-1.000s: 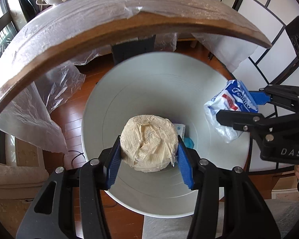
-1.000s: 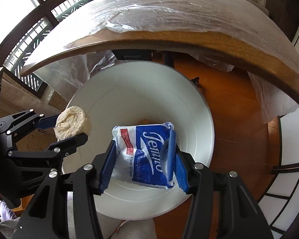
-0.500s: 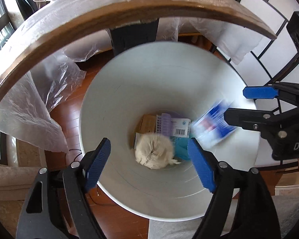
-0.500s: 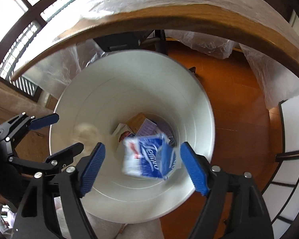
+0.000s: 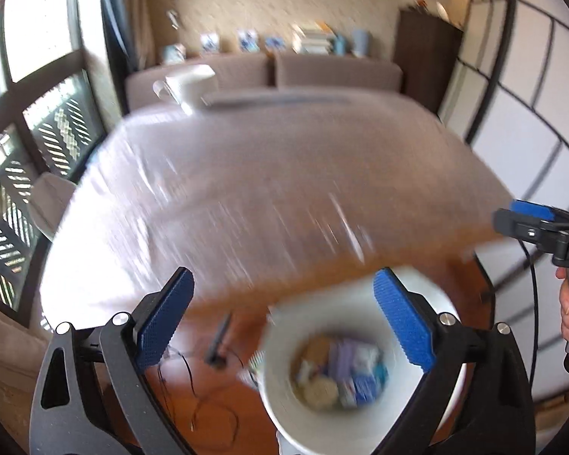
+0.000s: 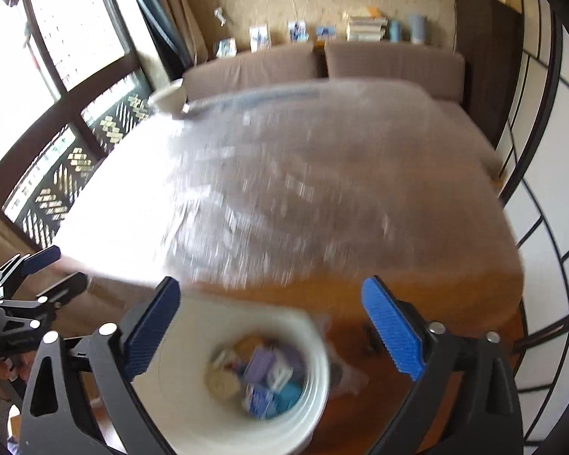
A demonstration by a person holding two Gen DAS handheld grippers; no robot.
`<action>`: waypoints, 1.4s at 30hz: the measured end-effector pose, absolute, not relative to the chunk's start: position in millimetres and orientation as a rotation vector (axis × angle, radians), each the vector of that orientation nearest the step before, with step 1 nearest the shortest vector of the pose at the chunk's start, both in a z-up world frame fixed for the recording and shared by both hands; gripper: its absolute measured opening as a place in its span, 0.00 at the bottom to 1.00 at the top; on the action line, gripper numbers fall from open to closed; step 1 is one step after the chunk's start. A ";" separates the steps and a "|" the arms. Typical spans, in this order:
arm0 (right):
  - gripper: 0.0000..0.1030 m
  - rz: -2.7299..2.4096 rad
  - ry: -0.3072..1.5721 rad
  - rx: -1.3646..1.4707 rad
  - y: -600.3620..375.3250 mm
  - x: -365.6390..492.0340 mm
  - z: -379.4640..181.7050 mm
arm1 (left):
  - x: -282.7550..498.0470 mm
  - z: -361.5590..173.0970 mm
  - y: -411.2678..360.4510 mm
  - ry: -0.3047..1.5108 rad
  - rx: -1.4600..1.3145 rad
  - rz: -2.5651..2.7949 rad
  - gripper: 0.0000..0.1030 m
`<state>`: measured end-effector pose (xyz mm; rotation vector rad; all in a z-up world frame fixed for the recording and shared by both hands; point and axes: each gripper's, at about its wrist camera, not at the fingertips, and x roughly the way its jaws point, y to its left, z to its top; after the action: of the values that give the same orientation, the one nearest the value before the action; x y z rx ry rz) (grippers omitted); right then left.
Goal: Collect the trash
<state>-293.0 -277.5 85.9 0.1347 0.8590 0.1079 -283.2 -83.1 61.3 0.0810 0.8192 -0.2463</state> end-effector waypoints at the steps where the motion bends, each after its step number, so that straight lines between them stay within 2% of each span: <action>1: 0.96 0.086 0.838 0.119 -279.2 -278.5 92.7 | -271.1 66.4 -78.5 0.803 0.077 -0.231 0.97; 7: 0.96 -0.036 0.784 0.049 -292.0 -197.1 105.4 | -179.0 75.0 -44.2 0.780 0.063 -0.133 0.98; 17: 0.96 -0.149 0.876 -0.009 -345.6 -82.5 56.6 | -66.4 38.8 -8.0 0.881 -0.016 -0.066 0.98; 28: 0.96 -0.173 0.961 -0.011 -379.4 -28.8 20.6 | -19.8 11.7 -1.3 0.960 -0.009 -0.008 0.98; 42: 0.96 -0.177 0.966 0.072 -403.0 -24.1 6.8 | -6.7 3.4 -4.4 0.967 0.002 0.004 0.99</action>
<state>-24.1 -403.0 6.8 0.0721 0.9662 -0.1765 -6.7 -4.4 3.4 0.0024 0.9675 0.0036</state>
